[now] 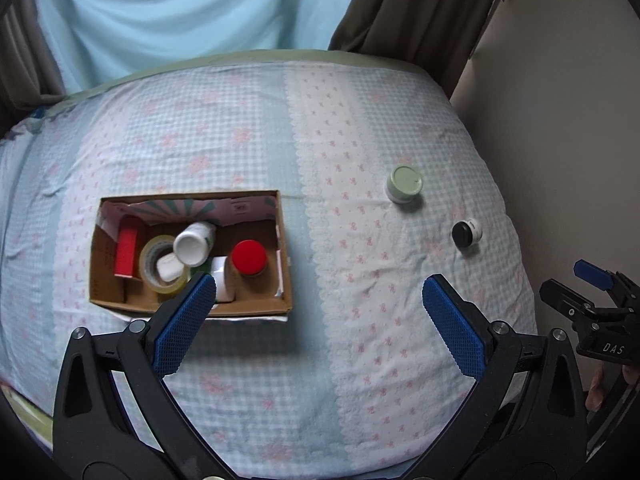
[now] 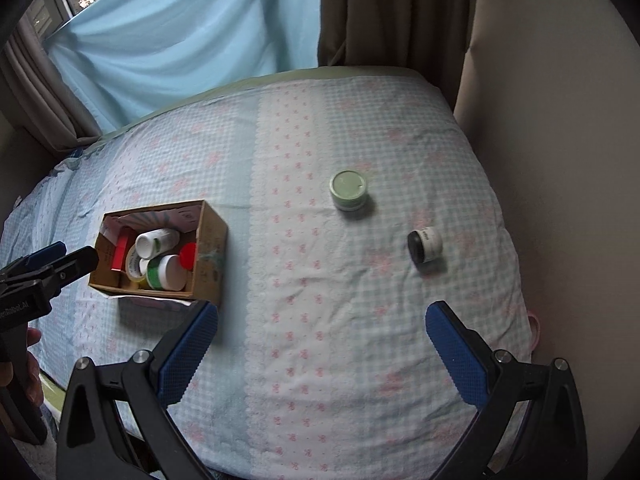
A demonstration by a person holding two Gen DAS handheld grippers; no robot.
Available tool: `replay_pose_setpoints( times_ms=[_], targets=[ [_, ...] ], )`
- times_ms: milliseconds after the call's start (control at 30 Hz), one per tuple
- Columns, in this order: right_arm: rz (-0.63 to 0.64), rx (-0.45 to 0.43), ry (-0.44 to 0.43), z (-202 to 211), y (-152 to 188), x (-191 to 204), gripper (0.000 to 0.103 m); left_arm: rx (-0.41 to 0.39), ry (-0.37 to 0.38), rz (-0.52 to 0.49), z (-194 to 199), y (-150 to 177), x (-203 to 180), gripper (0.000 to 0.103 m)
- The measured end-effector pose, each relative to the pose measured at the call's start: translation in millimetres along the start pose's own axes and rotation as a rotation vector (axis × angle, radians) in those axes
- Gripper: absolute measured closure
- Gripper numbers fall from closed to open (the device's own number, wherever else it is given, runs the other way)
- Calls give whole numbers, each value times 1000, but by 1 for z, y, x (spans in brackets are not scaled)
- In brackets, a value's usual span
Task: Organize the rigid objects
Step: 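Withdraw both tools and reach toward the green lid and L'Oreal jar, then grasp the pale green lid with the left tool while the right tool grasps the L'Oreal jar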
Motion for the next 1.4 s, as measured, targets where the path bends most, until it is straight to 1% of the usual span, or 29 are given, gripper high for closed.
replay_pose_setpoints(
  times_ms=[100, 200, 433, 500, 633, 833, 867, 900, 967, 1033, 1167, 1267, 1367, 1400],
  targets=[
    [-30, 6, 18, -9, -5, -31, 0, 3, 8, -19, -19, -9, -24, 0],
    [-30, 7, 39, -20, -11, -55, 0, 20, 26, -41, -44, -20, -47, 0],
    [-13, 21, 60, -60, -27, -93, 0, 84, 65, -59, -121, -45, -86, 0],
    [7, 26, 69, -74, -31, -100, 0, 115, 74, -63, -148, -51, -97, 0],
    [54, 38, 81, -107, -33, -108, 0, 162, 62, -94, -210, -59, -113, 0],
    [121, 61, 82, -168, -29, -117, 0, 191, 49, -91, -300, -65, -121, 0],
    [133, 65, 79, -178, -28, -118, 1, 198, 49, -88, -313, -66, -121, 0],
    [142, 71, 75, -187, -27, -119, 8, 202, 50, -86, -324, -65, -122, 0],
    [155, 98, 70, -206, -23, -121, 13, 220, 45, -85, -346, -66, -122, 0],
    [156, 120, 67, -223, -20, -123, 16, 243, 43, -73, -364, -67, -120, 2],
    [127, 146, 48, -248, -16, -125, 18, 228, 56, -49, -383, -78, -118, 2],
    [114, 159, 41, -262, -15, -124, 29, 218, 60, -82, -392, -83, -123, 4],
    [108, 166, 46, -271, -15, -122, 30, 214, 80, -125, -402, -86, -134, 19],
    [109, 166, 47, -272, -16, -123, 37, 219, 81, -143, -405, -85, -137, 27]
  ],
)
Point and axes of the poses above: each gripper's, at about its wrist camera, not at the fingertips, and z roughly against the way its jaws point, x to its left, y to its underside, the point moved 6 cm from there along -z, roughly the way its jaws point, and after that the axes turned 4 degrees about y, right-handed, at the moved point
